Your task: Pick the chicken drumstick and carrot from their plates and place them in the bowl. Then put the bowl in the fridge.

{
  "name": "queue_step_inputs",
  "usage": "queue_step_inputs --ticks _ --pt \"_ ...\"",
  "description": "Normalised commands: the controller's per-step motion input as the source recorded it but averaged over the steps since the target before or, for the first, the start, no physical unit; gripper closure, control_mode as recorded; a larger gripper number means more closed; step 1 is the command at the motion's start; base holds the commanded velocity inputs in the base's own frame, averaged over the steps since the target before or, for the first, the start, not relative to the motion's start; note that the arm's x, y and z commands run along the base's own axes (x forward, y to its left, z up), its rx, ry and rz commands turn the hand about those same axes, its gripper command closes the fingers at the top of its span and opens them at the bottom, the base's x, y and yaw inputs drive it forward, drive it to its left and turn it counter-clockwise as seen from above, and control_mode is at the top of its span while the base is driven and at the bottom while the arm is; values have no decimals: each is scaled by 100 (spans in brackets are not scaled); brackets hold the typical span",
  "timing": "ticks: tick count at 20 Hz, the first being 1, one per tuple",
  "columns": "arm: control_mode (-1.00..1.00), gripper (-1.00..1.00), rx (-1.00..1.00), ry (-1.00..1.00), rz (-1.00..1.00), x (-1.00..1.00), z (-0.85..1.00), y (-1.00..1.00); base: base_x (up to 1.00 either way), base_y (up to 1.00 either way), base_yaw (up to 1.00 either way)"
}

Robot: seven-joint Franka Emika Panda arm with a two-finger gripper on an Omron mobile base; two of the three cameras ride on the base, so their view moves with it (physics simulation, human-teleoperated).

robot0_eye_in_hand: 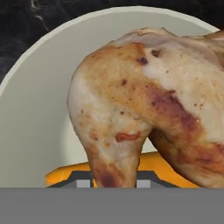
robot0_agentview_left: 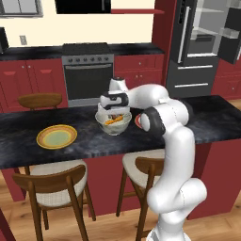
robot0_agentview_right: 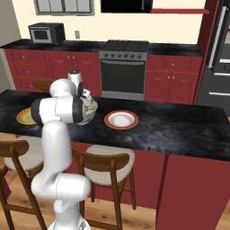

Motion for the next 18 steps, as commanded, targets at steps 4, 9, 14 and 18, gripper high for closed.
queue_step_inputs --ticks 4,9,14,18 --pt "-100 100 0 -10 0 -1 -21 7 0 0 0" --pt "-100 100 0 -5 0 -3 -13 0 0 0 0" --pt "-100 -100 0 0 0 -2 -2 1 0 0 0" --pt "-100 -100 0 0 2 -8 16 0 0 0 0"
